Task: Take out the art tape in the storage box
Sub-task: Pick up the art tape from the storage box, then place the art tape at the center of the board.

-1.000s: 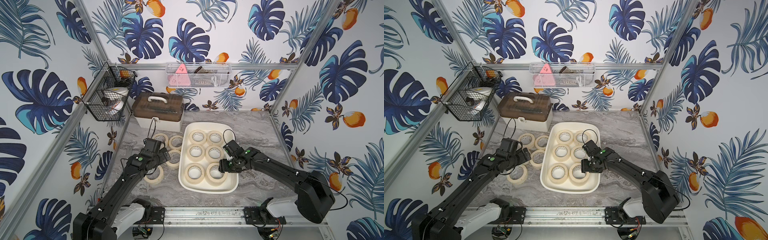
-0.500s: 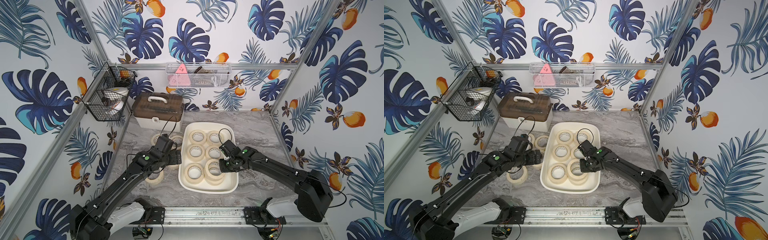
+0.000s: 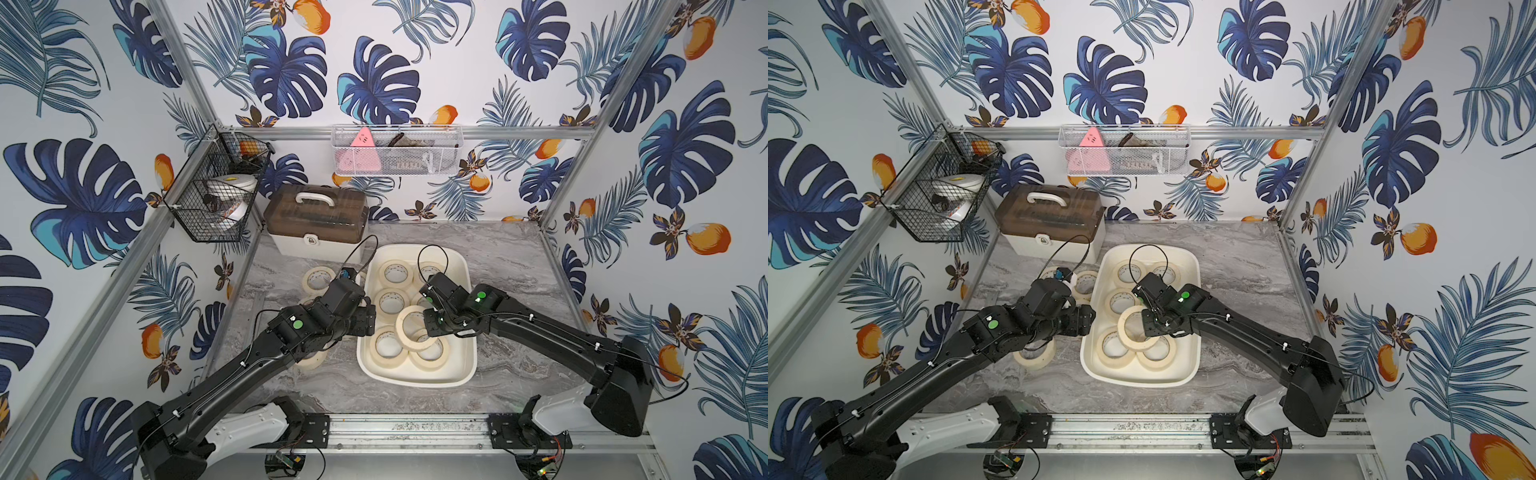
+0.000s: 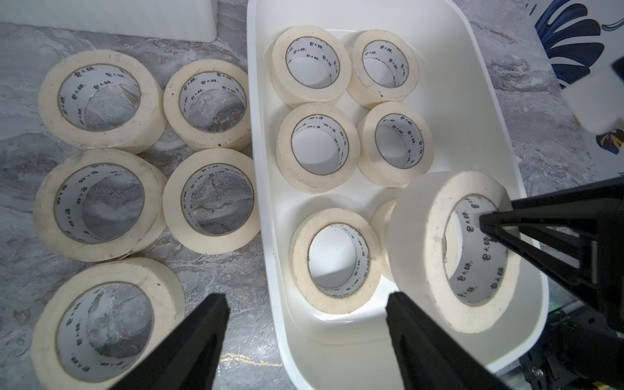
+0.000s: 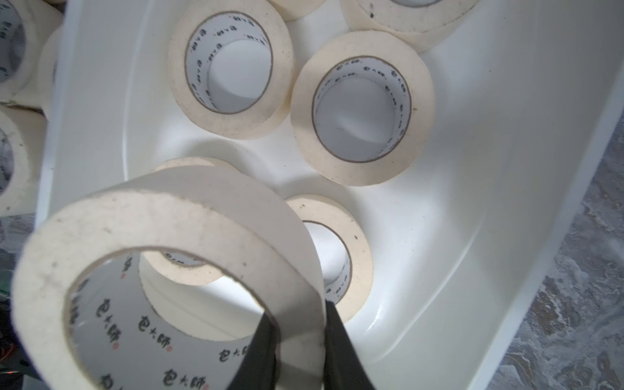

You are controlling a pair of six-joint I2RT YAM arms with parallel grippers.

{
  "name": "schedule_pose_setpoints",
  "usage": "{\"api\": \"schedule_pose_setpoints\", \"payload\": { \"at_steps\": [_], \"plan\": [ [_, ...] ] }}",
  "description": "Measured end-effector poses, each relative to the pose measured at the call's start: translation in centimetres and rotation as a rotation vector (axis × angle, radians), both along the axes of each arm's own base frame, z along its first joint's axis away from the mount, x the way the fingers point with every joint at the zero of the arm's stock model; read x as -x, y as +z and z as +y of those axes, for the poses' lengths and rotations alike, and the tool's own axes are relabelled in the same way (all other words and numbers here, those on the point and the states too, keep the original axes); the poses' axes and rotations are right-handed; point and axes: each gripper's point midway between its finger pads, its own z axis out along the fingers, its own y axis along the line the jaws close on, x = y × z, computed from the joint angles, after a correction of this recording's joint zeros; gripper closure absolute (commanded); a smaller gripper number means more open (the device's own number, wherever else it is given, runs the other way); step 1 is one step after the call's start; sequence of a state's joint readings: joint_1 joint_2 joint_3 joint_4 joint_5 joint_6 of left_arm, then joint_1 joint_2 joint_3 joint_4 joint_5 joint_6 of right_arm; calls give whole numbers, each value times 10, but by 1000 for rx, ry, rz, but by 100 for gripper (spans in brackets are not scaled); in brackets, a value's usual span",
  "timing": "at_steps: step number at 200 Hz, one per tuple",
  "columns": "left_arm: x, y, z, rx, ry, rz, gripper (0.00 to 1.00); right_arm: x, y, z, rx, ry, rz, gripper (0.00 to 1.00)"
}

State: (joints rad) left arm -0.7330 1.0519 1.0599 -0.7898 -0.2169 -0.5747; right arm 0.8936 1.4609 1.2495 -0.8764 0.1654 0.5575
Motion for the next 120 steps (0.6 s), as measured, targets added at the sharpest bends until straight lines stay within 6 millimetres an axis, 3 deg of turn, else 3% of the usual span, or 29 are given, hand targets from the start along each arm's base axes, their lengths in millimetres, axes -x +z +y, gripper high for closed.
{"api": "schedule_pose_setpoints", "payload": {
  "at_steps": [38, 87, 120],
  "plan": [
    [6, 11, -8, -16, -33, -25, 20, -3, 22, 26, -46, 25, -33, 97],
    [10, 12, -17, -40, -63, -25, 26, -3, 29, 57, -67, 57, -37, 96],
    [7, 5, -18, -79, -59, -13, 38, -1, 32, 69, -77, 77, -42, 95]
  ]
}}
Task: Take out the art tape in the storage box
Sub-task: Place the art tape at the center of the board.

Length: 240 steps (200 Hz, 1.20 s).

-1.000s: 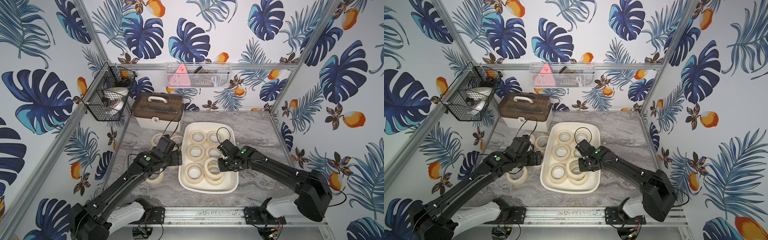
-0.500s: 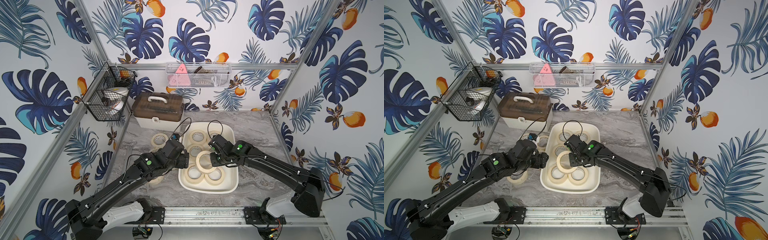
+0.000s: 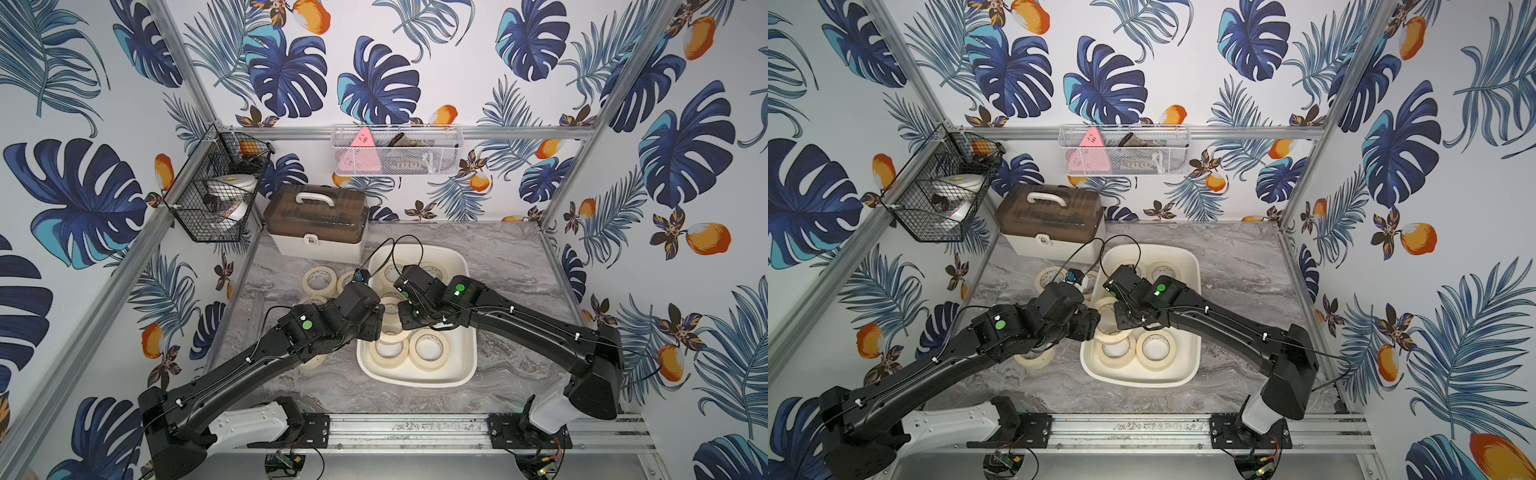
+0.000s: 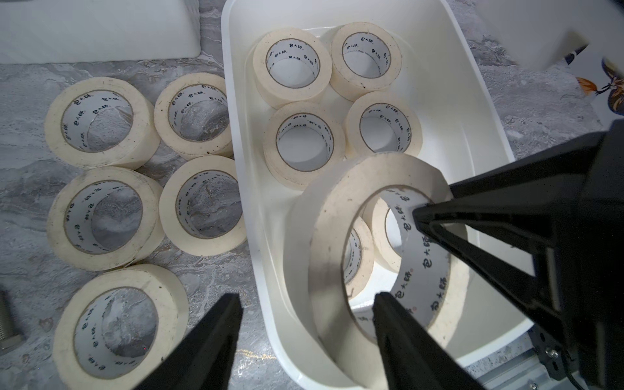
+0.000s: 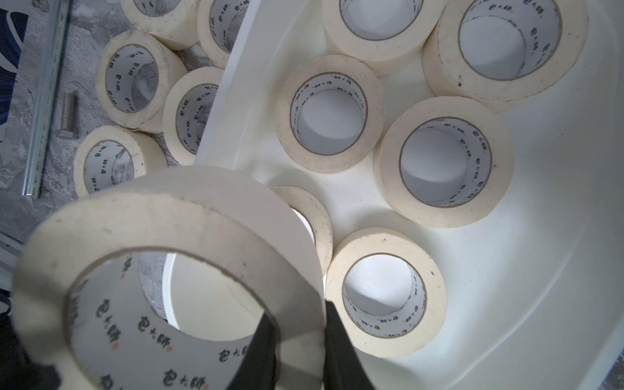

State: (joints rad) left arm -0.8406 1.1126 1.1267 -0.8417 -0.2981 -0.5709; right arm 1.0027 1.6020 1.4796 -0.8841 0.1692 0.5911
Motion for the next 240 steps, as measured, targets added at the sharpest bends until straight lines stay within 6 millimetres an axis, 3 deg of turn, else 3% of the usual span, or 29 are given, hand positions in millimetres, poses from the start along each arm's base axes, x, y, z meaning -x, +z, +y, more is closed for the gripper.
{"api": "schedule_pose_setpoints", "payload": {
  "at_steps": [25, 87, 108, 125, 138, 153, 193, 240],
  "plan": [
    [-4, -6, 4, -52, 26, 6, 45, 2, 1, 3, -3, 8, -2, 92],
    [-8, -18, 4, -77, 37, 20, 46, 7, -5, 5, -10, 19, 15, 91],
    [-9, -22, 2, -77, 39, 23, 54, 8, -4, 6, -20, 23, 16, 90],
    [-10, -23, -2, -56, 43, 22, 71, 7, -5, 7, -27, 23, 11, 88],
    [-11, -24, -2, -56, 46, 22, 88, 7, -5, 7, -32, 22, 10, 81],
    [-11, -26, -1, -67, 51, 23, 96, 7, -2, 7, -40, 16, 5, 65],
    [-10, -26, 16, -115, 115, 21, 100, 9, 6, 9, -80, 24, -7, 39],
    [-7, -10, 54, -125, 260, -34, 100, 11, 15, 0, -108, 18, -35, 34]
  ]
}}
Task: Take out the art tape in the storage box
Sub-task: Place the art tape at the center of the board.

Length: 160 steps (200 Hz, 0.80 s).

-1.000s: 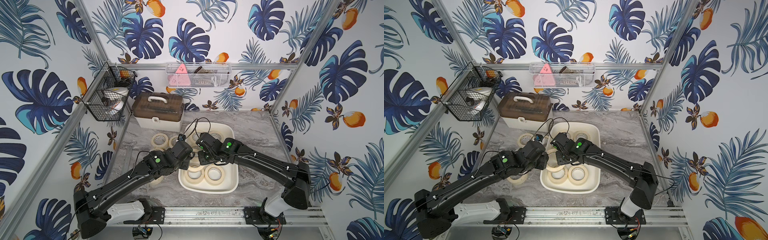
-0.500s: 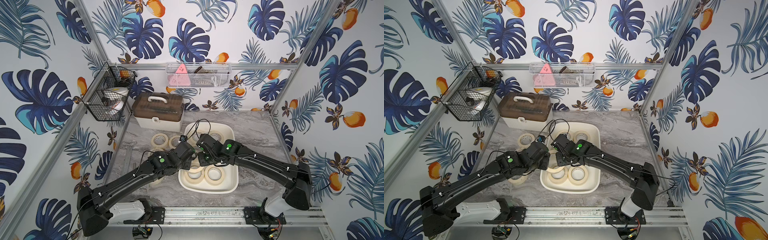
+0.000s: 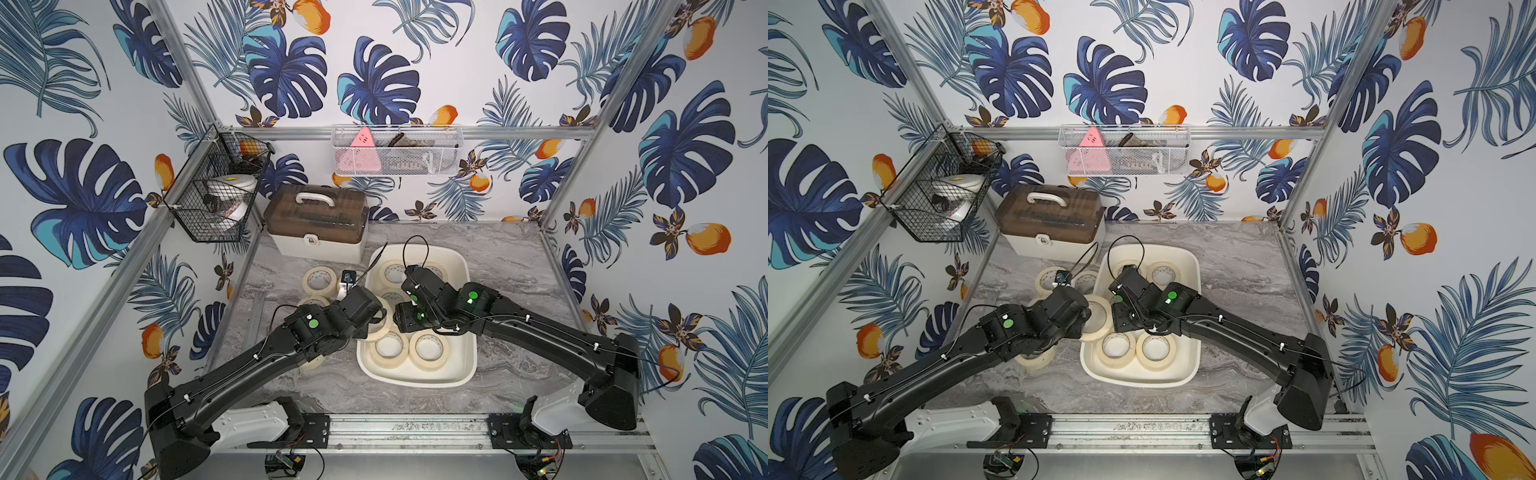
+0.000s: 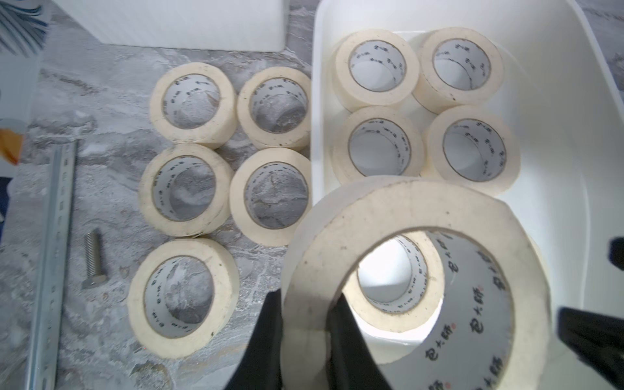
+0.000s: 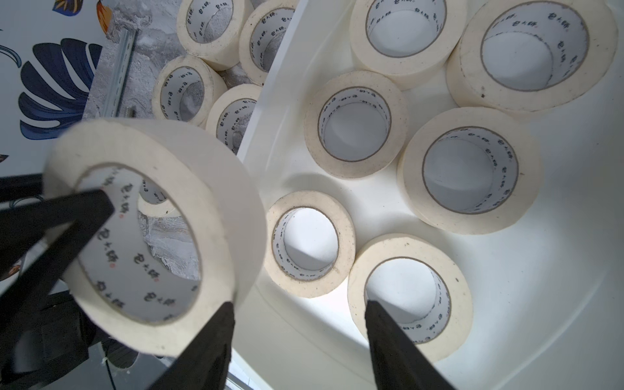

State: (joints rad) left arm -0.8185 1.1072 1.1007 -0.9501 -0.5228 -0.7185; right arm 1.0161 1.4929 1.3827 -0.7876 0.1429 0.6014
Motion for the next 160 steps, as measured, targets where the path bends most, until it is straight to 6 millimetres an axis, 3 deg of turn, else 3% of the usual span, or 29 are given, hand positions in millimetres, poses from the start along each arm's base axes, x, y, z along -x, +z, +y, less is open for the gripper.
{"api": "schedule_pose_setpoints", "payload": {
  "at_steps": [45, 88, 125, 160],
  "plan": [
    [14, 8, 54, -28, 192, -33, 100, -1, -5, -15, 24, -22, -16, 32],
    [37, -20, 87, -126, 330, 41, 100, -8, -14, -32, 47, -58, -7, 32],
    [54, -59, 96, -186, 355, 147, 100, -14, -17, -47, 52, -91, -2, 32],
    [58, -89, 85, -164, 336, 223, 100, -20, -20, -65, 49, -130, 10, 32]
  ]
}}
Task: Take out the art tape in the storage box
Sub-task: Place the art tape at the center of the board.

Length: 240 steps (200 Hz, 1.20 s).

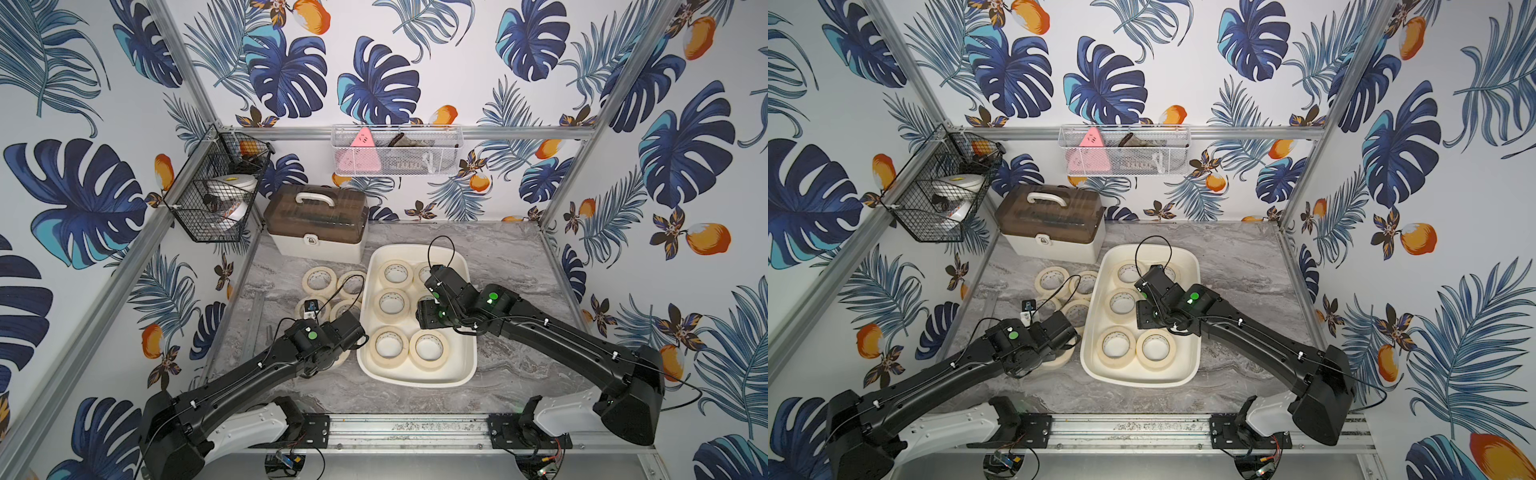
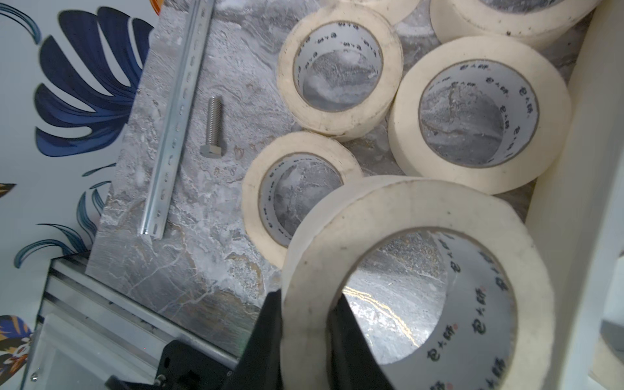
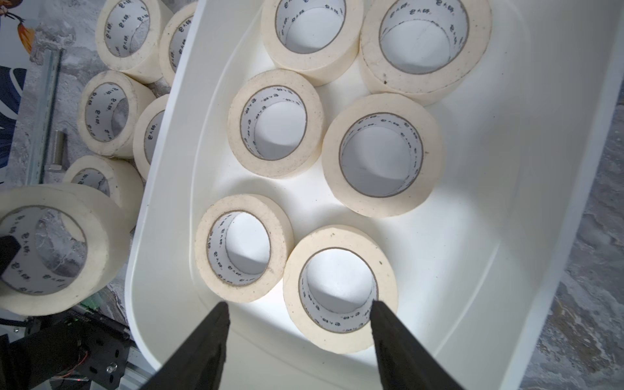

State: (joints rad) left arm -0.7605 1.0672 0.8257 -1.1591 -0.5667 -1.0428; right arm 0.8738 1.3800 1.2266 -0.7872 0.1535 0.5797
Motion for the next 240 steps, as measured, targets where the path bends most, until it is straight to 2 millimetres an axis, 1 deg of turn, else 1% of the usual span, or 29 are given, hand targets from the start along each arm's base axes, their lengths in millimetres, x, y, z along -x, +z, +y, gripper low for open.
{"api": "schedule_pose_setpoints", "payload": {
  "at_steps": [36, 90, 128, 155, 162, 172, 194, 214, 240],
  "plan": [
    [0, -23, -14, 50, -51, 38, 100, -3, -1, -15, -11, -28, 8, 32],
    [3, -53, -30, 113, -110, 84, 100, -6, -1, -25, -19, -47, 13, 32],
    [5, -68, -32, 132, -113, 90, 100, -7, -3, -27, -21, -52, 20, 32],
    [3, -72, -33, 135, -109, 80, 100, -6, -3, -27, -27, -50, 25, 32],
    [3, -72, -33, 136, -108, 78, 96, -5, -3, -27, -28, -50, 26, 32],
    [2, -73, -33, 136, -108, 72, 92, -6, -3, -28, -28, -51, 26, 31],
    [-1, -75, -31, 129, -102, 59, 93, -5, -3, -29, -27, -52, 27, 31],
    [-6, -77, -30, 129, -94, 25, 90, -5, -3, -29, -29, -51, 28, 31],
    [-11, -74, -30, 142, -86, -21, 74, -5, -4, -31, -29, -57, 27, 31]
  ]
}}
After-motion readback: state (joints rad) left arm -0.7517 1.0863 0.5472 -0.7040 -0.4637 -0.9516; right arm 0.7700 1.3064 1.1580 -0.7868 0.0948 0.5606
